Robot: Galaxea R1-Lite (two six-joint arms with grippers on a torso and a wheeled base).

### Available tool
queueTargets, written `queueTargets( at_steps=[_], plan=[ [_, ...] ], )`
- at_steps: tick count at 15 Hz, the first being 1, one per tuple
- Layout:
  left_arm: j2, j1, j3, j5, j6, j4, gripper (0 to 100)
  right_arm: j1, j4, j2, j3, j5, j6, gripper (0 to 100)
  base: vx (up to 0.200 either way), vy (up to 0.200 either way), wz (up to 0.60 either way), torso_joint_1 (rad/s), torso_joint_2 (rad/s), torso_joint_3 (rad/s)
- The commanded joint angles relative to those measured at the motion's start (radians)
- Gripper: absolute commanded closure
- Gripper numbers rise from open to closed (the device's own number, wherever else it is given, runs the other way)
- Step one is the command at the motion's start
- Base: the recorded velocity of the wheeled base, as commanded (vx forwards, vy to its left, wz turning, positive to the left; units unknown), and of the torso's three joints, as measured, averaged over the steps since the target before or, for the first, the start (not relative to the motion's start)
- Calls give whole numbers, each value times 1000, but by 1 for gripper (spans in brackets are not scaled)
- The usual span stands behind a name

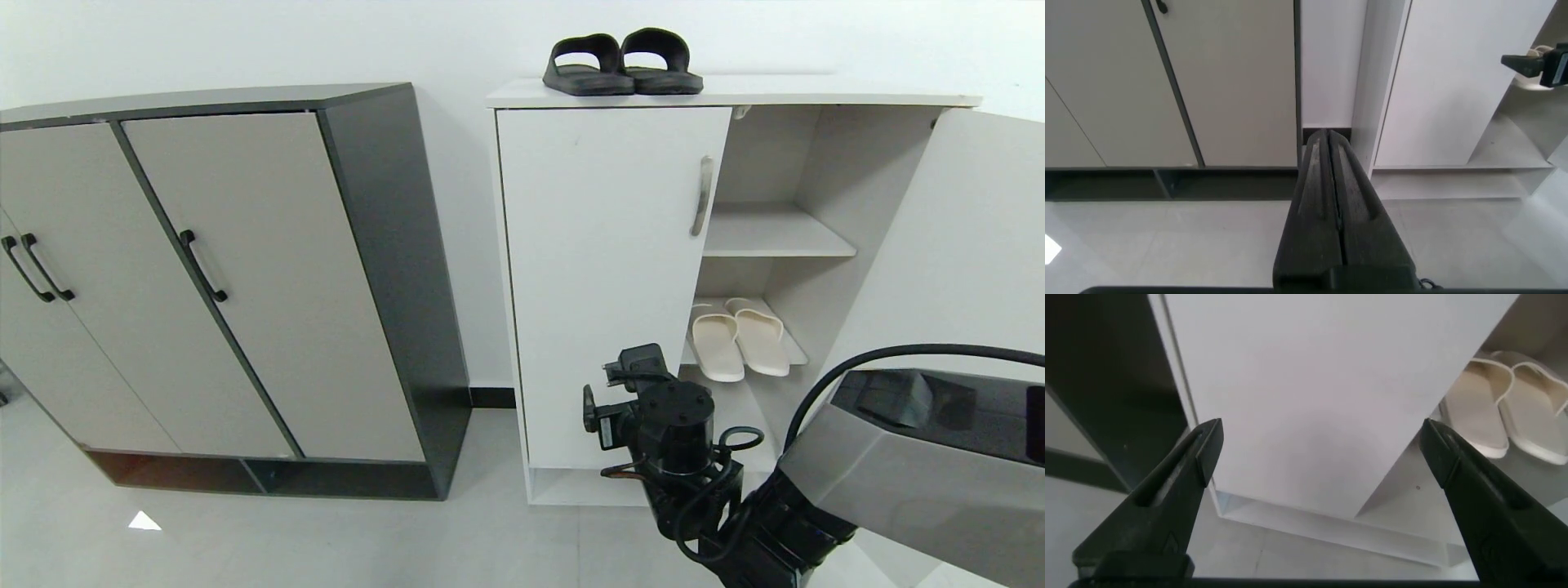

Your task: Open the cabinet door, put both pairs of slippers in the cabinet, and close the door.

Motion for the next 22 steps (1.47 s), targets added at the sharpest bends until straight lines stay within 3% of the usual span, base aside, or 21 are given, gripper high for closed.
queueTargets(
  at_steps=[1, 6, 10, 22],
  plan=[
    [1, 0, 0, 0, 0, 0, 100, 0, -1, 8, 0, 0, -1, 0, 0, 0, 0, 0, 0, 0],
    [1, 0, 0, 0, 0, 0, 100, 0, -4, 15, 0, 0, -1, 0, 0, 0, 0, 0, 0, 0],
    [1, 0, 0, 0, 0, 0, 100, 0, -8, 15, 0, -2, -2, 0, 0, 0, 0, 17, -200, -300],
    [1, 0, 0, 0, 3, 0, 100, 0, -8, 15, 1, -2, -2, 0, 0, 0, 0, 115, -489, -338]
  ],
)
